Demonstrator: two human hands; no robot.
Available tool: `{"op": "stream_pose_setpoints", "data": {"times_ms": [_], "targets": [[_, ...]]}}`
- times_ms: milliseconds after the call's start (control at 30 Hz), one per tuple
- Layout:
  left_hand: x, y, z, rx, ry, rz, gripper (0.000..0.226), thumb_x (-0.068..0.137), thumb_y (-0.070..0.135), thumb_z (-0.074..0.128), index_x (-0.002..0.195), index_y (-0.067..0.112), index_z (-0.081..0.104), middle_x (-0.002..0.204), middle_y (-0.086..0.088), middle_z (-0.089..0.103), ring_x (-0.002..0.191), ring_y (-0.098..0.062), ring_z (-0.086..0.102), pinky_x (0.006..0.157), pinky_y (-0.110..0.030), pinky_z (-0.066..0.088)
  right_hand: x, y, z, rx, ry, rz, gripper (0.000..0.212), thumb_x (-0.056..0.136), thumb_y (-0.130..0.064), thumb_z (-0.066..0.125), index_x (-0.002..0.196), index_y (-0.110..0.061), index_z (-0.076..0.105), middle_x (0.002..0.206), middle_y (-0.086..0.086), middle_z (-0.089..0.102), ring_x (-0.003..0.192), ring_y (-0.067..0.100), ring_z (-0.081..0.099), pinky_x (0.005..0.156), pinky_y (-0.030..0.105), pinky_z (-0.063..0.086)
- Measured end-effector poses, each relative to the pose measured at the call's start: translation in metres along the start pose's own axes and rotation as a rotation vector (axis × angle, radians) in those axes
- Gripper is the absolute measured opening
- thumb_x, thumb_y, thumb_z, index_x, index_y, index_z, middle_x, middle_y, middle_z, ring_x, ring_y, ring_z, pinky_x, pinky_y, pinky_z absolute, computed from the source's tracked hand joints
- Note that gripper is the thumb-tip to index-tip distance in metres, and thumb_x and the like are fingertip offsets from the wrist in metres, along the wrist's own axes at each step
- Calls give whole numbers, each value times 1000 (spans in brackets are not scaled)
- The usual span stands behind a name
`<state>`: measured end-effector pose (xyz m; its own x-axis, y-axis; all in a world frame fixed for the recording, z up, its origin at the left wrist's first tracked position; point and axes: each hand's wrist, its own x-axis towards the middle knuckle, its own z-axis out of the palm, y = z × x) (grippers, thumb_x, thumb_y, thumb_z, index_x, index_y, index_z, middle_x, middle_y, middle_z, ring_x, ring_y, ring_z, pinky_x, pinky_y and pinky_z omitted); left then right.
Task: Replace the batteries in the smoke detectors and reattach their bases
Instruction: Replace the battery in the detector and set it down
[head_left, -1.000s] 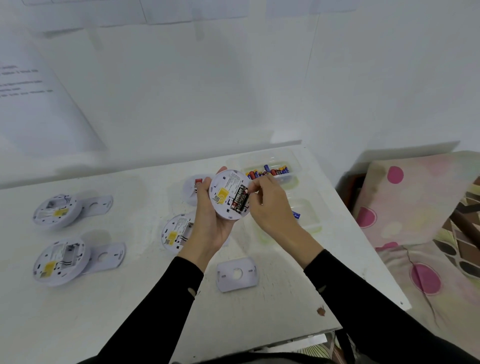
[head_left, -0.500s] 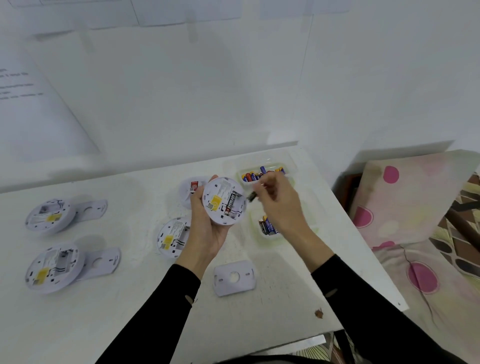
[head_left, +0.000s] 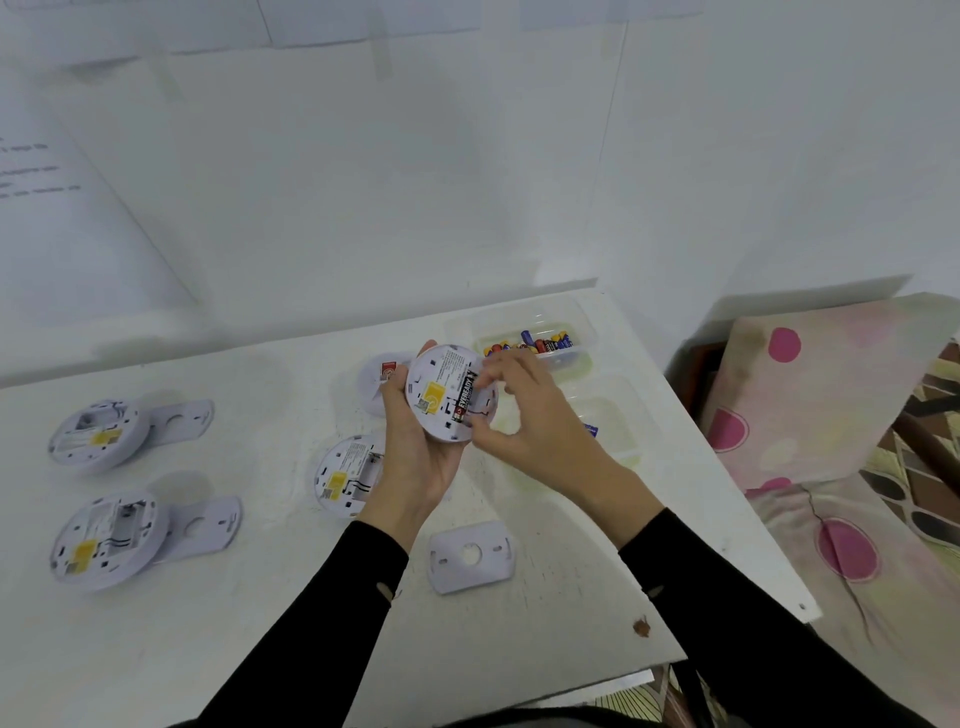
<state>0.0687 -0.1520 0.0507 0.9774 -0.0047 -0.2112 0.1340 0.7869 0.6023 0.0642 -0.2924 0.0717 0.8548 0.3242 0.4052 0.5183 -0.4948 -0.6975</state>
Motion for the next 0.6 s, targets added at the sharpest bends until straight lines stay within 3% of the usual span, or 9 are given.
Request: {"op": "stream_pose_setpoints", "data": {"times_ms": [67, 133, 267, 400, 600], "targets": [[-1, -1, 2, 5, -4, 8, 40, 104, 44, 35, 131, 22, 56, 112, -9, 69, 96, -23, 67, 84, -36, 56, 0, -1, 5, -56, -29, -20, 37, 77, -15, 71, 110, -12, 54, 133, 4, 44, 126, 15, 38, 100, 14, 31], [-2, -1, 2, 21, -7, 17, 40, 103, 44, 37, 130, 21, 56, 112, -9, 70, 96, -22, 69, 87, -36, 56, 1, 0, 8, -69, -46, 2, 41, 78, -15, 69, 115, -9, 50, 138, 7, 43, 129, 21, 37, 101, 22, 33], [-3, 0, 2, 39, -17, 14, 43, 102, 45, 39, 133, 20, 52, 119, -12, 66, 104, -24, 66, 89, -36, 56, 7, 2, 9, -133, -3, -44, 44, 74, -16, 68, 111, -8, 47, 123, 8, 48, 111, 24, 42, 92, 33, 43], [-3, 1, 0, 70, -26, 24, 44, 105, 45, 35, 137, 18, 50, 121, -12, 65, 107, -25, 64, 89, -35, 56, 9, 2, 9, -138, -15, -53, 47, 71, -17, 70, 109, -12, 44, 112, 4, 46, 101, 18, 40, 86, 28, 41], [-1, -2, 7, 136, -7, 8, 55, 105, 45, 30, 149, 13, 41, 120, -11, 66, 102, -21, 69, 82, -33, 58, 10, 1, 12, -133, 116, -105, 54, 64, -12, 67, 105, -20, 33, 102, 12, 47, 95, 20, 39, 83, 30, 39]]}}
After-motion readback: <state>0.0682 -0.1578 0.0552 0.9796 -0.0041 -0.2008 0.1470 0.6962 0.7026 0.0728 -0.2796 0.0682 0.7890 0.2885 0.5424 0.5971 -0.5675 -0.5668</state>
